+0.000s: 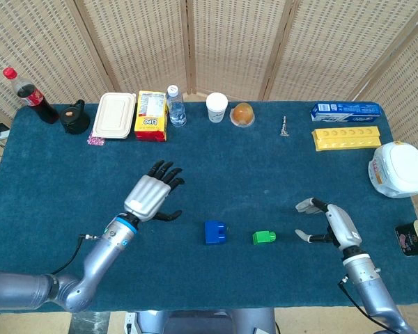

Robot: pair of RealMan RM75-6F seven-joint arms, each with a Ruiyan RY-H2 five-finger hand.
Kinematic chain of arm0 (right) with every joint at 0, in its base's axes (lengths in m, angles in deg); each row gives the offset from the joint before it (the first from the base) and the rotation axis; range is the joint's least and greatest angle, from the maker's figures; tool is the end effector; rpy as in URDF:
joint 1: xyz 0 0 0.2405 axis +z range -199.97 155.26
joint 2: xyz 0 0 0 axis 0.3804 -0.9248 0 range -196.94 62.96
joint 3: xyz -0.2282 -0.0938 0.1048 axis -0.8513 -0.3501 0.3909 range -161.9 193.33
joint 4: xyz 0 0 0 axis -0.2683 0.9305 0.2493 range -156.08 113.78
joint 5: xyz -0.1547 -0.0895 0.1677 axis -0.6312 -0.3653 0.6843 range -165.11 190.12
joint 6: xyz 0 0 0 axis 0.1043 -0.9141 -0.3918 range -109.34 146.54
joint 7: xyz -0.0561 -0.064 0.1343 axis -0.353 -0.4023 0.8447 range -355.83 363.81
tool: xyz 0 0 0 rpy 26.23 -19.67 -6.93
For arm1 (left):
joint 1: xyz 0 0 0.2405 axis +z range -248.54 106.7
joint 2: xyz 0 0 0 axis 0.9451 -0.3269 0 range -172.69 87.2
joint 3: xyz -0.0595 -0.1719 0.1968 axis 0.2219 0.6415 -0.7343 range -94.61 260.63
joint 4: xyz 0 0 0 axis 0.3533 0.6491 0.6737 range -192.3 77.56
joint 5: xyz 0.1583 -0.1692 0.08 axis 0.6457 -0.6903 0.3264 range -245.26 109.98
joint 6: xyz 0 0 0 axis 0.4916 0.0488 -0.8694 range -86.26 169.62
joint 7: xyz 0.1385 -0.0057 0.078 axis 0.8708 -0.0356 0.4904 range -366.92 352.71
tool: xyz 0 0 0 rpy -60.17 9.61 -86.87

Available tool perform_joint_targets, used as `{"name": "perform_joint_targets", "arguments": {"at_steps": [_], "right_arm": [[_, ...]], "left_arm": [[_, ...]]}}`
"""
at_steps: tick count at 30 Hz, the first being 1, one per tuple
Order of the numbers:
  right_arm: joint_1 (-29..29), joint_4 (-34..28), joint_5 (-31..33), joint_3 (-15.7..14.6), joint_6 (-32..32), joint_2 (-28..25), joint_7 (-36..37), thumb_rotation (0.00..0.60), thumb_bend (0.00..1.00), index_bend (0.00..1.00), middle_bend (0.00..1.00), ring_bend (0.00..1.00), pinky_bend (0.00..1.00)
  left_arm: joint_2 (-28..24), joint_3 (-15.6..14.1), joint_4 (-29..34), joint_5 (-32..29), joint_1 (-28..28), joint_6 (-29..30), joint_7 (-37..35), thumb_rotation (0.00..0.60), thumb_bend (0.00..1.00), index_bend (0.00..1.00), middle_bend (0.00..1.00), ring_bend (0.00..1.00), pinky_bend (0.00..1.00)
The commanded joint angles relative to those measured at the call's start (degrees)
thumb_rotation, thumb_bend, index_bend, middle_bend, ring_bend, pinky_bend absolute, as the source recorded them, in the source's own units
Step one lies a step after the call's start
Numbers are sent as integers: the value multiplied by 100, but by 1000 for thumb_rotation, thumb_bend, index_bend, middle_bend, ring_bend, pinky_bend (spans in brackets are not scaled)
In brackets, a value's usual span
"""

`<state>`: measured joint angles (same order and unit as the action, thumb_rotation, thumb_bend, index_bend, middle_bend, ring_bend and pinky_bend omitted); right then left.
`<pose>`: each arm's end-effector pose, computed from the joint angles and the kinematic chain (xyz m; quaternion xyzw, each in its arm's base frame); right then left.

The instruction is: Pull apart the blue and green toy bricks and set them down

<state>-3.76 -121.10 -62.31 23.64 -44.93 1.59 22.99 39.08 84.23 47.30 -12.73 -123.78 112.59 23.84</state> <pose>-0.2657 -0.2791 0.0567 0.5273 -0.5996 0.4663 0.3808 -0.0881 0.3310 -0.0237 -0.7639 -0.3185 -0.3821 0.4112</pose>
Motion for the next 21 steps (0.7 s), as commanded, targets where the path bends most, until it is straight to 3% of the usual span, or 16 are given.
{"name": "perform_joint_targets", "arguments": {"at_steps": [1, 10, 21], "right_arm": [[-85, 141, 2, -69, -232, 110, -446, 600, 258, 378, 414, 398, 319], [-255, 485, -72, -137, -772, 235, -1411, 600, 259, 380, 421, 405, 323], [-641, 425, -125, -266, -1477, 167, -2339, 600, 260, 382, 425, 407, 325]], "left_arm": [[-456, -304, 552, 337, 569, 633, 26, 363, 296, 271, 155, 0, 45], [-993, -913, 844, 1203, 1913, 1946, -658, 365, 297, 271, 154, 0, 45], [-1315, -1361, 429, 1839, 3376, 2982, -1596, 361, 298, 271, 154, 0, 45]]}}
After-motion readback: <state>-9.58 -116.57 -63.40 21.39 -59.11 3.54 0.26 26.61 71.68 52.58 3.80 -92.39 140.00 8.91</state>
